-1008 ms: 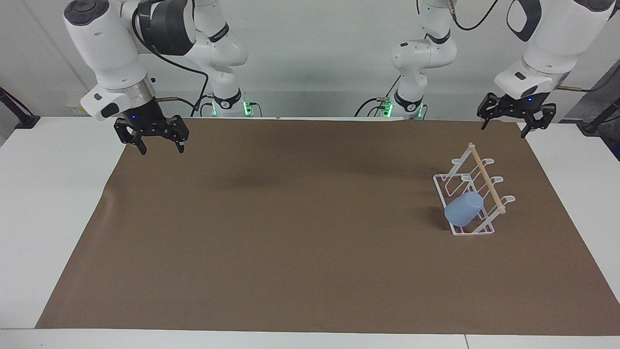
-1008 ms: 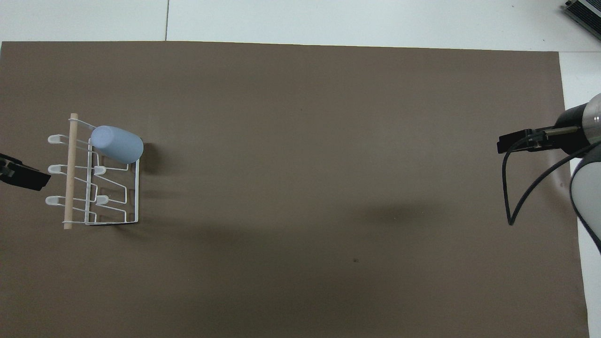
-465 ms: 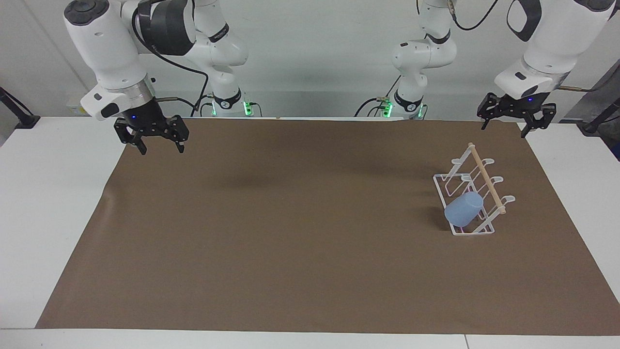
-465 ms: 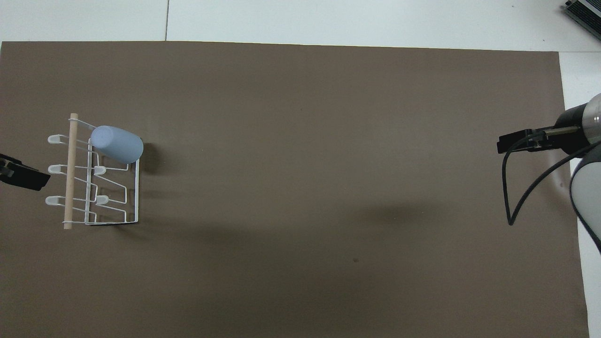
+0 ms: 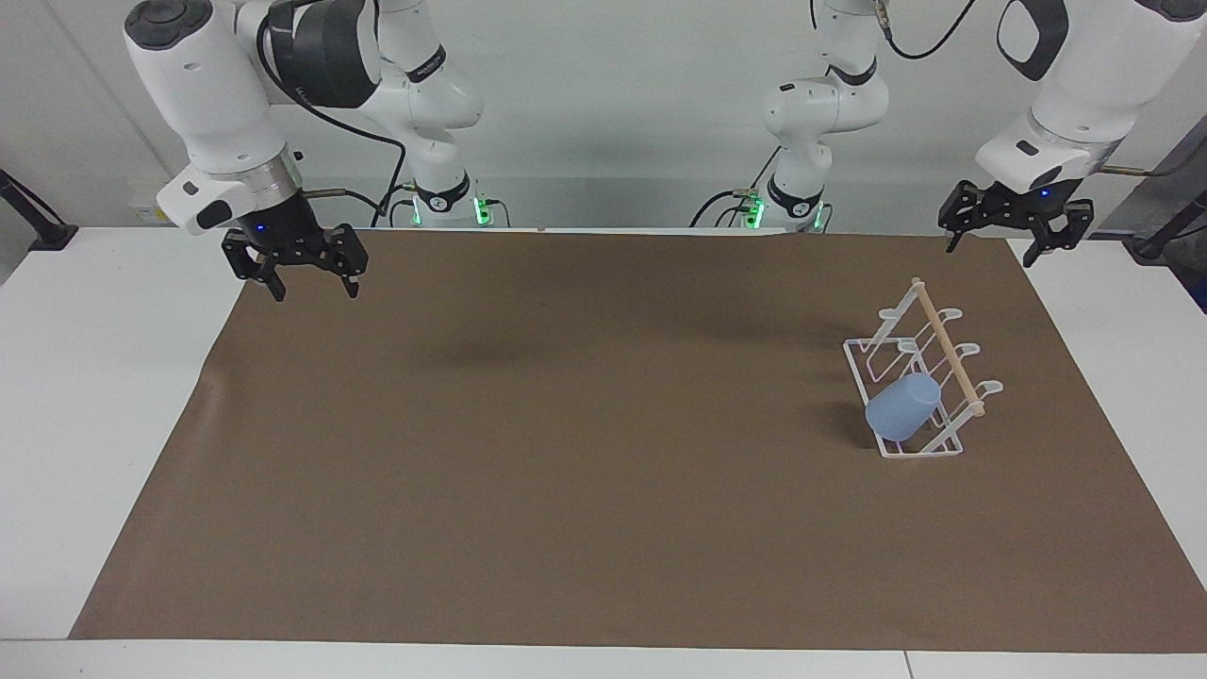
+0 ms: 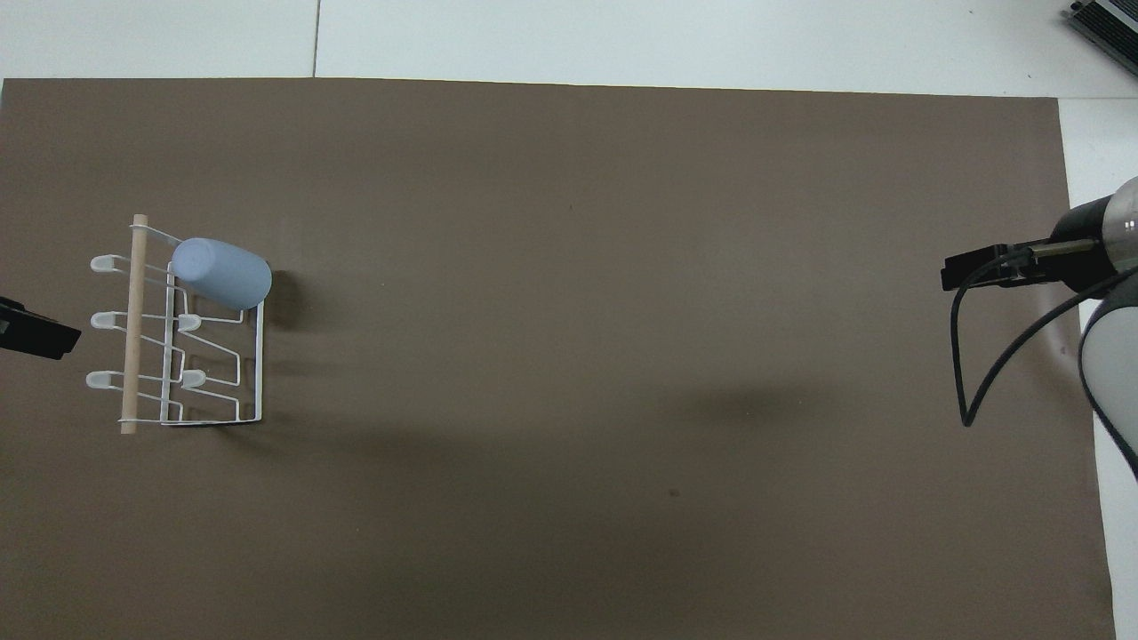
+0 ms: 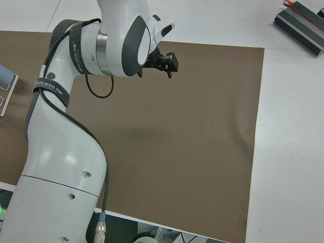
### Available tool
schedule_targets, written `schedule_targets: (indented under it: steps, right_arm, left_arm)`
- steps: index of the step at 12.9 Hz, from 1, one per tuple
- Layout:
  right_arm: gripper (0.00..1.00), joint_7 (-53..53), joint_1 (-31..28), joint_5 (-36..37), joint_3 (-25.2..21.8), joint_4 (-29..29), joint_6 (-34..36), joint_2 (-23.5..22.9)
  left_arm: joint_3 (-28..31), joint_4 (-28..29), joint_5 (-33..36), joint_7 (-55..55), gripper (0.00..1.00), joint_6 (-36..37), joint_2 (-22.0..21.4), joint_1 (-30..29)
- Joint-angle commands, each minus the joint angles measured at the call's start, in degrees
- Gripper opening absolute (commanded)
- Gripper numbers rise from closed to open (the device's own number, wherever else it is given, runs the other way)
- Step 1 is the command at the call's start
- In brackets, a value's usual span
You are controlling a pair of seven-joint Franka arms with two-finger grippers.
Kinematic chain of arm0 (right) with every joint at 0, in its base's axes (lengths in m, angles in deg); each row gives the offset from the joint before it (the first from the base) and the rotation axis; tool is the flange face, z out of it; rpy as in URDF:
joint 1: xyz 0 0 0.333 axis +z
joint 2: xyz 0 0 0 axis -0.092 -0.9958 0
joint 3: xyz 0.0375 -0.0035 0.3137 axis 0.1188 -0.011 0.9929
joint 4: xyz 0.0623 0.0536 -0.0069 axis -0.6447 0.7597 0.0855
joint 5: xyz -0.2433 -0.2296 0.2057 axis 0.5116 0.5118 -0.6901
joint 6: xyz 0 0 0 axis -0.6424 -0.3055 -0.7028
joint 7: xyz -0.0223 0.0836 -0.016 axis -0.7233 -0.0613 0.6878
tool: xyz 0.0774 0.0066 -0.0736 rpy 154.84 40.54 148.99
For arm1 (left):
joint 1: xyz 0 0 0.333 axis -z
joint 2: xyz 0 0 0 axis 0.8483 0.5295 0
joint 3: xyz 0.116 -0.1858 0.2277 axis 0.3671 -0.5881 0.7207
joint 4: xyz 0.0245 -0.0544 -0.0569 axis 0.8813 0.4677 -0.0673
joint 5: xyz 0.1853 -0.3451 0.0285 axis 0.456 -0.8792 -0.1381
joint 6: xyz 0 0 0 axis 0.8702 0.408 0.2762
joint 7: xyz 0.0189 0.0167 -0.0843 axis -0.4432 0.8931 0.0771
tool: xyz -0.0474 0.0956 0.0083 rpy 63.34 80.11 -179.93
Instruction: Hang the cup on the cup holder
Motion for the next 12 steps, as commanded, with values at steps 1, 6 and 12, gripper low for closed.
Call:
schedule_targets:
  steps: [1,6,12]
  right_arm:
    - [1.0,-0.49,-0.31,-1.29,-0.13,0.78,0.51,0.96]
    - [1.0,-0.49,-0.31,-1.29,-0.13,0.78,0.51,0.96]
    - [1.0,-0.49,-0.31,-1.29,-0.05,0.78,0.51,0.96]
  left_arm:
    - [1.52,-0.47,-1.81,-4.16,1.0,-0.13,-0.55,0.8]
    - [2.93,-1.61,-3.92,-11.02,1.0,0.66,-0.2,2.48]
    - [6.27,-5.83,-5.6,-11.56,1.0,3.47,1.64,5.03]
